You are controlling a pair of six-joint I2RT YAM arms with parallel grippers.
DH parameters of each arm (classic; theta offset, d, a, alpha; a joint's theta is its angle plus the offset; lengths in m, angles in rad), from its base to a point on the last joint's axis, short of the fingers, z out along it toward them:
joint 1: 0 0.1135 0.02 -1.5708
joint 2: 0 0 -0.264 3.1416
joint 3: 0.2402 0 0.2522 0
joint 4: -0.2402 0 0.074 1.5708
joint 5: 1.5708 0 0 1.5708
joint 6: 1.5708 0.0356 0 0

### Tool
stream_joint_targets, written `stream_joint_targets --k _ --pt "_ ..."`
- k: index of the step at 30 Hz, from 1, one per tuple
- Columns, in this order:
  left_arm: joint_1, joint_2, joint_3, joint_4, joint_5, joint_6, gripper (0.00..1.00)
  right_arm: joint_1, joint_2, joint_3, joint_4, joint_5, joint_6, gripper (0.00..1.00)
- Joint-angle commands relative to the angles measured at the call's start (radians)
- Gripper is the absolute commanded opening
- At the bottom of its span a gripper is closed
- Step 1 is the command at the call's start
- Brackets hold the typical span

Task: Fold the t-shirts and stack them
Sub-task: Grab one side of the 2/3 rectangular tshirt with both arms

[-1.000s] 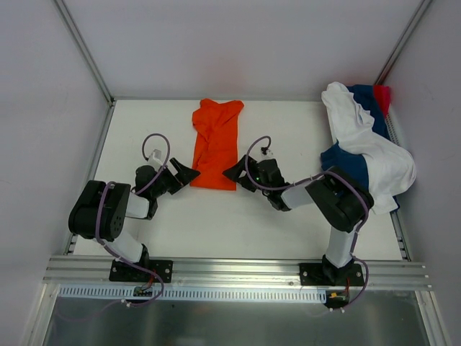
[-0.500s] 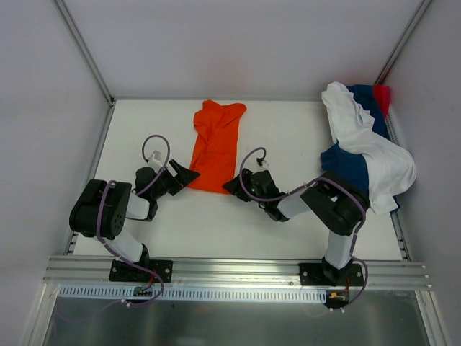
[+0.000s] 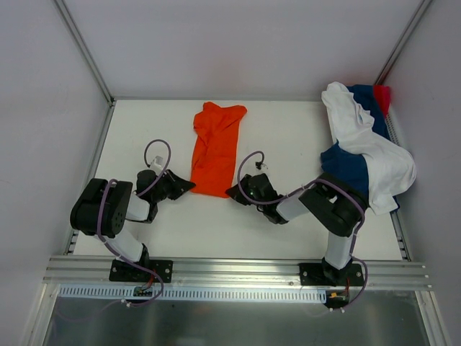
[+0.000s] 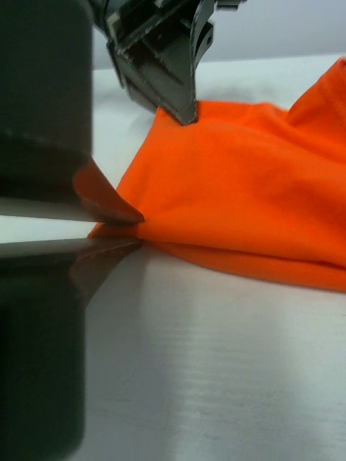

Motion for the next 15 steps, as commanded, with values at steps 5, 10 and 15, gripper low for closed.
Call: stream_joint_targets --k 5,10,15 --pt "0.009 -0.025 -0.01 -0.053 0.041 0.007 0.0 0.018 -0.035 -0.053 -0.108 0.035 -0.007 0.0" --pt "0.008 -0.132 -0.064 -0.123 0.05 0.018 0.0 0.044 -0.113 -0.105 -0.133 0.072 -0.006 0.0" --pt "-0.012 -0.41 -0.123 -0.335 0.041 0.022 0.0 0.121 -0.257 -0.136 -0.263 0.152 -0.004 0.0"
